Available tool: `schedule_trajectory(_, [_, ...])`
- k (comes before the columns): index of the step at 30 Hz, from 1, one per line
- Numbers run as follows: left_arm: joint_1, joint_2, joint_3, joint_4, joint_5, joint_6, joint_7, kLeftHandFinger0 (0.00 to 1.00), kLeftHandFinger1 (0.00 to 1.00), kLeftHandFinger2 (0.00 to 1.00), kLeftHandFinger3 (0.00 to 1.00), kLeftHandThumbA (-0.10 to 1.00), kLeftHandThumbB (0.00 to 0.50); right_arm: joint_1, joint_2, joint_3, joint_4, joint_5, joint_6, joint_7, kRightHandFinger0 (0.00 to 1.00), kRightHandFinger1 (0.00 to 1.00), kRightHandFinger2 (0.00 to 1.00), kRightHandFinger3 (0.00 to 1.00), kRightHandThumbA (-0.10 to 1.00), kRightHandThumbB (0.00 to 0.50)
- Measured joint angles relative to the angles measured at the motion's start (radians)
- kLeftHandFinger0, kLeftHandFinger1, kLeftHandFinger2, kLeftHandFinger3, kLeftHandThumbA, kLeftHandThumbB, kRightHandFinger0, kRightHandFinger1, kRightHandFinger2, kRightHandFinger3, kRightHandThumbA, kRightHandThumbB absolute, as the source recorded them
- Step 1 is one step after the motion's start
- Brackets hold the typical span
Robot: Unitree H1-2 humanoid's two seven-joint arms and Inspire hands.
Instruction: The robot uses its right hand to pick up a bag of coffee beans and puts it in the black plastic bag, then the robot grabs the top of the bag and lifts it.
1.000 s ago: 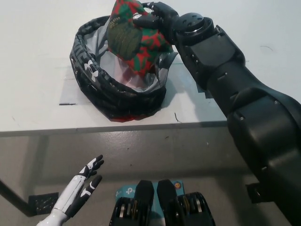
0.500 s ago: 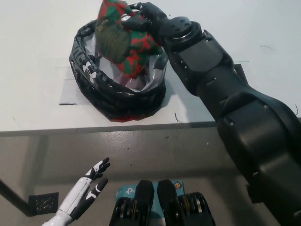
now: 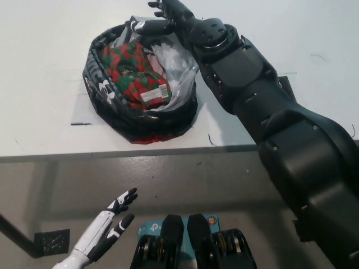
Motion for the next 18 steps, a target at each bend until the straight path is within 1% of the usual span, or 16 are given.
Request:
schedule_trajectory(1, [0.0, 0.0, 0.0, 0.0, 0.0, 0.0, -0.001, 1.0, 1.0, 1.0, 1.0, 1.0, 0.313, 0.0, -0.002, 0.002, 0.0, -0.002, 0.0, 0.0, 1.0, 1.0, 1.0, 1.0, 0.76, 0.365])
schedule_trajectory(5, [-0.001, 0.0, 0.0, 0.0, 0.002, 0.001, -0.004, 1.0, 1.0, 1.0, 1.0, 1.0, 0.306, 0.0, -0.012, 0.014, 0.0, -0.018, 0.0, 0.0, 1.0, 1.0, 1.0, 1.0, 0.83, 0.359])
schedule_trajectory(6, [-0.001, 0.0, 0.0, 0.0, 0.003, 0.003, -0.004, 1.0, 1.0, 1.0, 1.0, 1.0, 0.31, 0.0, -0.017, 0.02, 0.0, -0.024, -0.001, 0.001, 1.0, 1.0, 1.0, 1.0, 0.84, 0.345])
schedule_trajectory(7, [-0.002, 0.0, 0.0, 0.0, 0.003, 0.004, -0.004, 1.0, 1.0, 1.0, 1.0, 1.0, 0.311, 0.0, -0.019, 0.024, 0.0, -0.027, -0.001, 0.002, 1.0, 1.0, 1.0, 1.0, 0.87, 0.347])
schedule_trajectory(8, [-0.003, 0.0, 0.0, 0.0, 0.005, 0.005, -0.006, 1.0, 1.0, 1.0, 1.0, 1.0, 0.311, 0.0, -0.025, 0.033, 0.0, -0.034, -0.003, 0.003, 1.0, 1.0, 1.0, 1.0, 0.88, 0.347])
schedule_trajectory(9, [-0.004, 0.0, 0.0, 0.0, 0.005, 0.005, -0.006, 1.0, 1.0, 1.0, 1.0, 1.0, 0.31, 0.0, -0.029, 0.04, 0.0, -0.038, -0.005, 0.003, 1.0, 1.0, 1.0, 1.0, 0.89, 0.374])
schedule_trajectory(10, [-0.005, 0.0, -0.001, 0.0, 0.006, 0.005, -0.007, 1.0, 1.0, 1.0, 1.0, 1.0, 0.31, 0.0, -0.035, 0.054, -0.001, -0.046, -0.008, 0.005, 1.0, 1.0, 1.0, 1.0, 0.89, 0.378])
schedule_trajectory(11, [-0.005, 0.0, -0.001, 0.0, 0.006, 0.005, -0.007, 1.0, 1.0, 1.0, 1.0, 1.0, 0.307, 0.0, -0.035, 0.054, -0.001, -0.046, -0.008, 0.005, 1.0, 1.0, 1.0, 1.0, 0.9, 0.397])
schedule_trajectory(12, [-0.009, 0.001, -0.001, 0.0, 0.009, 0.005, -0.008, 1.0, 1.0, 1.0, 1.0, 1.0, 0.307, 0.0, -0.05, 0.086, -0.004, -0.068, -0.013, 0.005, 1.0, 1.0, 1.0, 1.0, 0.92, 0.384])
schedule_trajectory(14, [-0.013, 0.002, -0.001, 0.0, 0.01, 0.005, -0.01, 1.0, 1.0, 1.0, 1.0, 1.0, 0.312, 0.0, -0.066, 0.112, -0.009, -0.087, -0.014, 0.005, 1.0, 1.0, 1.0, 1.0, 0.9, 0.372])
schedule_trajectory(16, [-0.016, 0.005, -0.001, 0.0, 0.011, 0.005, -0.011, 1.0, 1.0, 1.0, 1.0, 1.0, 0.312, 0.0, -0.084, 0.142, -0.016, -0.11, -0.017, 0.0, 1.0, 1.0, 1.0, 1.0, 0.88, 0.348])
schedule_trajectory(17, [-0.017, 0.007, -0.001, 0.0, 0.012, 0.005, -0.012, 1.0, 1.0, 1.0, 1.0, 1.0, 0.311, 0.0, -0.095, 0.155, -0.022, -0.121, -0.019, -0.003, 1.0, 1.0, 1.0, 1.0, 0.87, 0.353])
schedule_trajectory(18, [-0.017, 0.009, -0.001, 0.0, 0.014, 0.005, -0.014, 1.0, 1.0, 1.0, 1.0, 1.0, 0.31, 0.002, -0.106, 0.167, -0.031, -0.133, -0.019, -0.007, 1.0, 1.0, 1.0, 1.0, 0.9, 0.368])
